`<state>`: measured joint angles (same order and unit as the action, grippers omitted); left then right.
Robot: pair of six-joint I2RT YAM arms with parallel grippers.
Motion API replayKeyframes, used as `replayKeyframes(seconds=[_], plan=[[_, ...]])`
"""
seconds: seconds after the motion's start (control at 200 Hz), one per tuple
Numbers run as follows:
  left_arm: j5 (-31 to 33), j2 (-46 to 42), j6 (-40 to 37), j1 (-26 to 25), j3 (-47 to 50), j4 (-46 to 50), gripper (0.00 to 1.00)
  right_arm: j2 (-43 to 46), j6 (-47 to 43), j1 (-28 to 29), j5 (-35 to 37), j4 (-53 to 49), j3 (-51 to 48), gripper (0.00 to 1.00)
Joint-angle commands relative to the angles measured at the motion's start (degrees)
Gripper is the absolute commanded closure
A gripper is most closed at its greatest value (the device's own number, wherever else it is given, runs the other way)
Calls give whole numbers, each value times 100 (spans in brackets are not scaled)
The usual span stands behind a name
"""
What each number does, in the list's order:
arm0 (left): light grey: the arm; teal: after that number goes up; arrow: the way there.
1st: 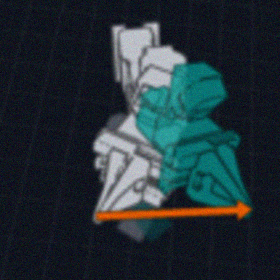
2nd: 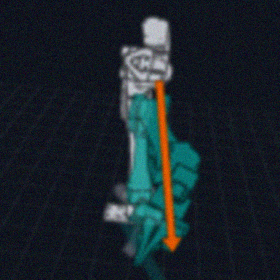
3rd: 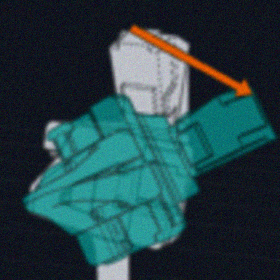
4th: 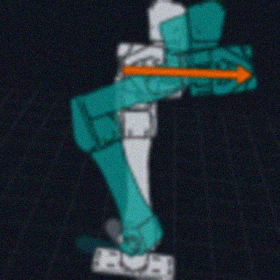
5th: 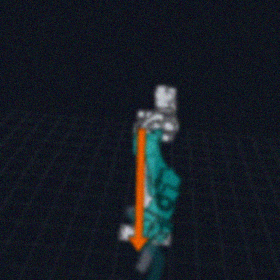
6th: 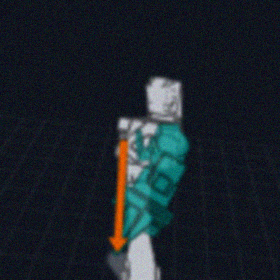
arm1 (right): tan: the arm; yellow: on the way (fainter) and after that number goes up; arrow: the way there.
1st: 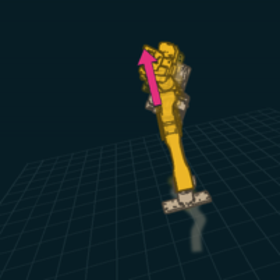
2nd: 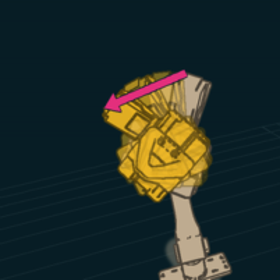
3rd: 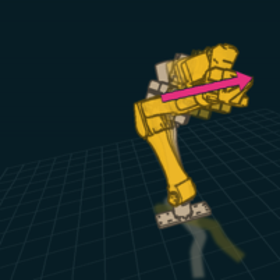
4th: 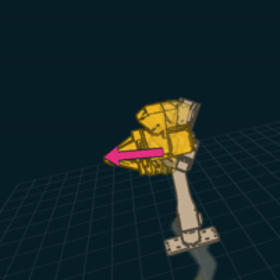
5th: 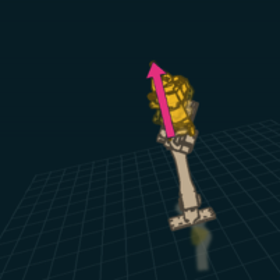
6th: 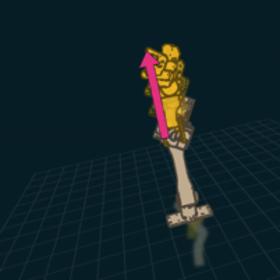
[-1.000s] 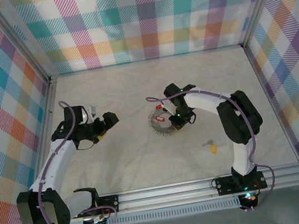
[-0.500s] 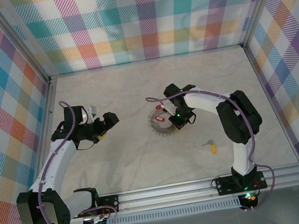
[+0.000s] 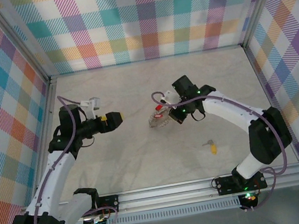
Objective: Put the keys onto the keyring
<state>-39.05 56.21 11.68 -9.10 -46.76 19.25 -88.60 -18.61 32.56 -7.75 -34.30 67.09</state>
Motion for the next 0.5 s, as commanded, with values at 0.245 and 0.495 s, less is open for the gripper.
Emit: replayKeyframes(seconds=[0.245, 0.495], plan=[[-989, 182, -2257, -536, -847, 591, 19, 865, -379, -4, -1546, 1051, -238, 100], [-933, -70, -2758, -972, -731, 317, 26, 1474, 426, 5, -2105, 2329, -751, 100]])
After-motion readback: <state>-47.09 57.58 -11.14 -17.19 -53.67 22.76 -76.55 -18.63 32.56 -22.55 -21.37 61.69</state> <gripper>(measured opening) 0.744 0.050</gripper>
